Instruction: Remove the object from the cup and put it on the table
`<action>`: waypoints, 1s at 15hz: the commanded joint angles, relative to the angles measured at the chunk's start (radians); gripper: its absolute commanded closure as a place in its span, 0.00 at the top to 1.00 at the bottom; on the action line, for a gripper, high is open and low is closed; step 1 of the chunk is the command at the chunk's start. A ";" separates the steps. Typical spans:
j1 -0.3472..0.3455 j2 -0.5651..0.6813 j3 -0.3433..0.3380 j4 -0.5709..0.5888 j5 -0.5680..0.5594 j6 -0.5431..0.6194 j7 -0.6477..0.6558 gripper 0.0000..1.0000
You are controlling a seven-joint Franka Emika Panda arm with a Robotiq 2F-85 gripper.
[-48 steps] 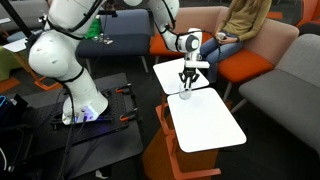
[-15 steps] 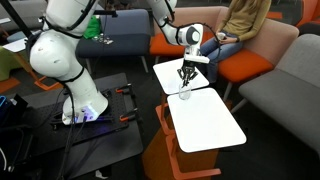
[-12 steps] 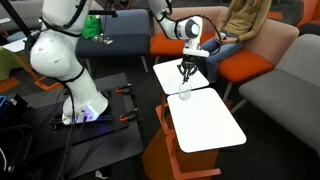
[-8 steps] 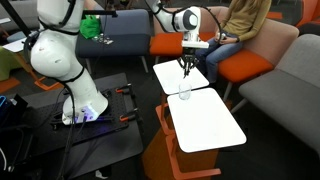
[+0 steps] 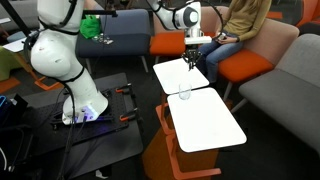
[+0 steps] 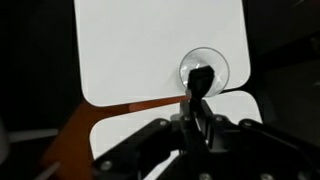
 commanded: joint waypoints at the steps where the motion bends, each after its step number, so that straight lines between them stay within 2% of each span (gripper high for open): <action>1: -0.056 0.124 0.044 0.125 0.080 0.059 -0.161 0.03; 4: -0.115 0.247 0.089 0.246 0.177 0.085 -0.370 0.03; 7: -0.158 0.372 0.132 0.396 0.272 0.027 -0.577 0.03; 11: -0.142 0.513 0.135 0.590 0.333 -0.082 -0.745 0.03; 15: -0.105 0.620 0.135 0.728 0.373 -0.183 -0.843 0.03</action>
